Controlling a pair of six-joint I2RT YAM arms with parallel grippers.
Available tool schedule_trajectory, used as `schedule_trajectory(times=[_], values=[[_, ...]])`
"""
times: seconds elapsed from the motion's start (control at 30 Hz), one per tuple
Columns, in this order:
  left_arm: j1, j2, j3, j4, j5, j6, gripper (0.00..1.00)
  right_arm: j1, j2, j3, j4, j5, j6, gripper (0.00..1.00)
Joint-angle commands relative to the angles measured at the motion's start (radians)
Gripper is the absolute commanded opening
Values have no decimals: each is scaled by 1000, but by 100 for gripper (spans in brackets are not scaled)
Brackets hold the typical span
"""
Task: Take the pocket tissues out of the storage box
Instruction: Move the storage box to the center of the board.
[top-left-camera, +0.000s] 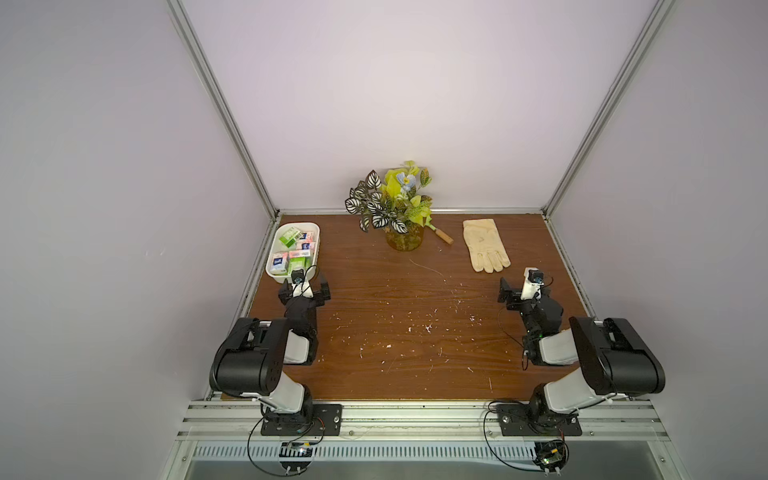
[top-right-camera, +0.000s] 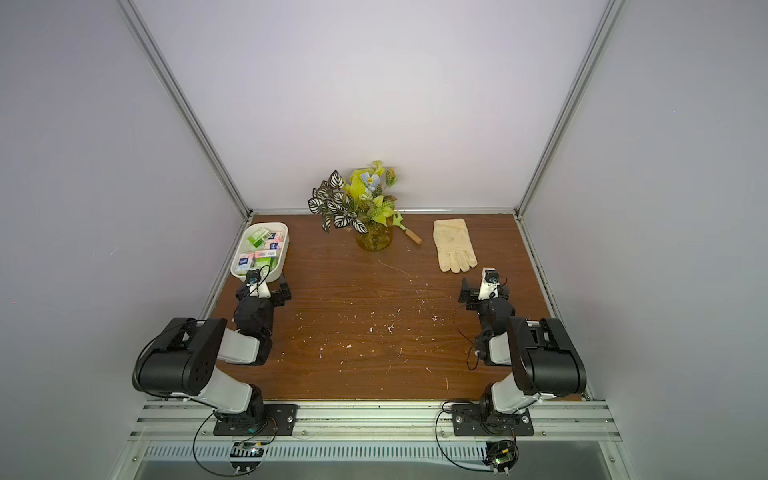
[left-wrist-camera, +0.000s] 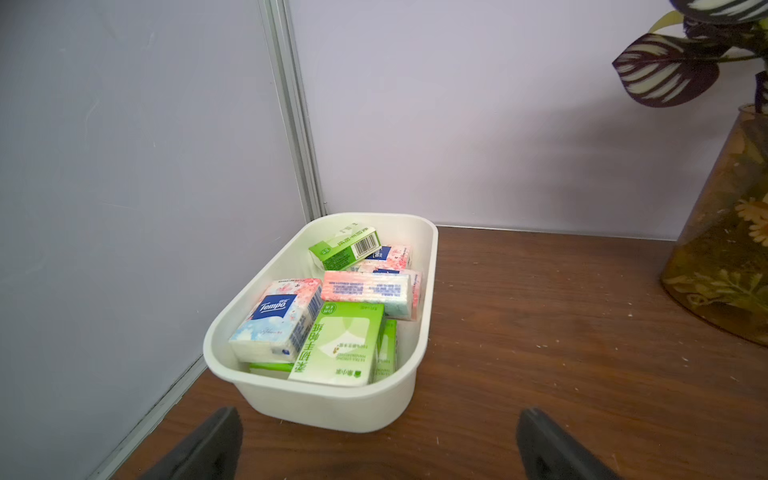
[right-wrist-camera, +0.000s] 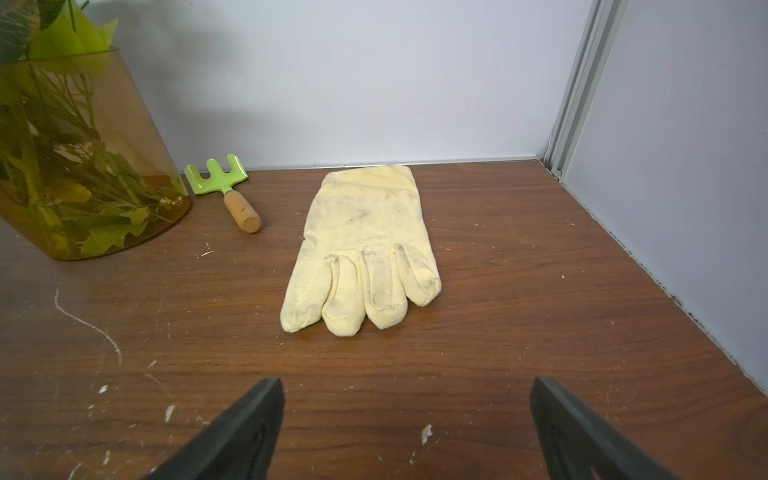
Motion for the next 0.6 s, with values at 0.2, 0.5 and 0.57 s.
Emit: schedule_trajectory(times=[0.2,0.5,0.57], values=[[-8,6,-6,26,-9,-4,99,6,-9,16,39,6,-10,99],[-11,-51,-15,1,-8,1,99,1,-12,-4,78,-6,0,99],[-20,-144,-21,-68,-35,6,99,-4,-47,-25,90,-21,-3,99]])
